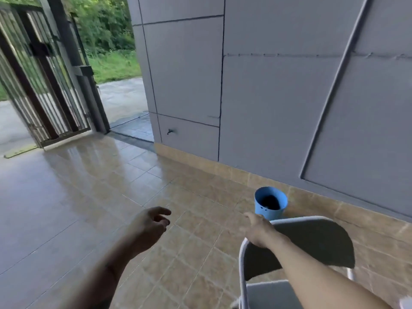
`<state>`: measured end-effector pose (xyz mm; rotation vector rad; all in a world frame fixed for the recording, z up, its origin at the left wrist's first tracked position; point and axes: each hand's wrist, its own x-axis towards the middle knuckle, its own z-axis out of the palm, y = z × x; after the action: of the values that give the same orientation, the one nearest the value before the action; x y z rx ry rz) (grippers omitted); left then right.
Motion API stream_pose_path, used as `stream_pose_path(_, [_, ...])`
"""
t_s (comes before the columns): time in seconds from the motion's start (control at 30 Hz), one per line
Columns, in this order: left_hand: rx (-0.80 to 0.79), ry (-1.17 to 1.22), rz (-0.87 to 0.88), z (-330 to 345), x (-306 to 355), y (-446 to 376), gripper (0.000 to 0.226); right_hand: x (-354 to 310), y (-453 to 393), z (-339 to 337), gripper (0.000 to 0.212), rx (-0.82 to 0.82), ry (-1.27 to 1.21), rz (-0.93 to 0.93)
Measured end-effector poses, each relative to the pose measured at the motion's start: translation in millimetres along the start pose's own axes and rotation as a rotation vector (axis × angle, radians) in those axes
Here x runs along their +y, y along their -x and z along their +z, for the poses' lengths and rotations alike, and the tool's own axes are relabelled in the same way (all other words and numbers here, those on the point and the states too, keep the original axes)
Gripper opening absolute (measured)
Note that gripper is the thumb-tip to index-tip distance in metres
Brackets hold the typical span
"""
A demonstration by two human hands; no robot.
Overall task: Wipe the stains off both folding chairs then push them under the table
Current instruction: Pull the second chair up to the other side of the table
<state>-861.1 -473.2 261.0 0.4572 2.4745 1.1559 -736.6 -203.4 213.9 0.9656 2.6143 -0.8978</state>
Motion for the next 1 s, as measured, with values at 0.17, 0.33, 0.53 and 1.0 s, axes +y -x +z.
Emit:
stream_pose_path(0.17, [-0.226,-0.13,0.177,19,14,-108,0.03,21,-42,6,0.044,0.162,-0.155,0.366])
stream_pose_path(0.33, [-0.479,-0.293,0.404,73,60,-181,0.032,43,-46,10,0.058,0.178,-0.342,0.621])
stream_pose_path(0.53, [-0.745,-0.355,0.684,162,129,-233,0.035,79,-70,-5,0.05,0.192,-0.492,0.734])
stream_pose_path(1.0, [-1.135,-1.183,1.618,356,205,-258,0.069,84,-89,19,0.052,0.238,-0.758,0.994])
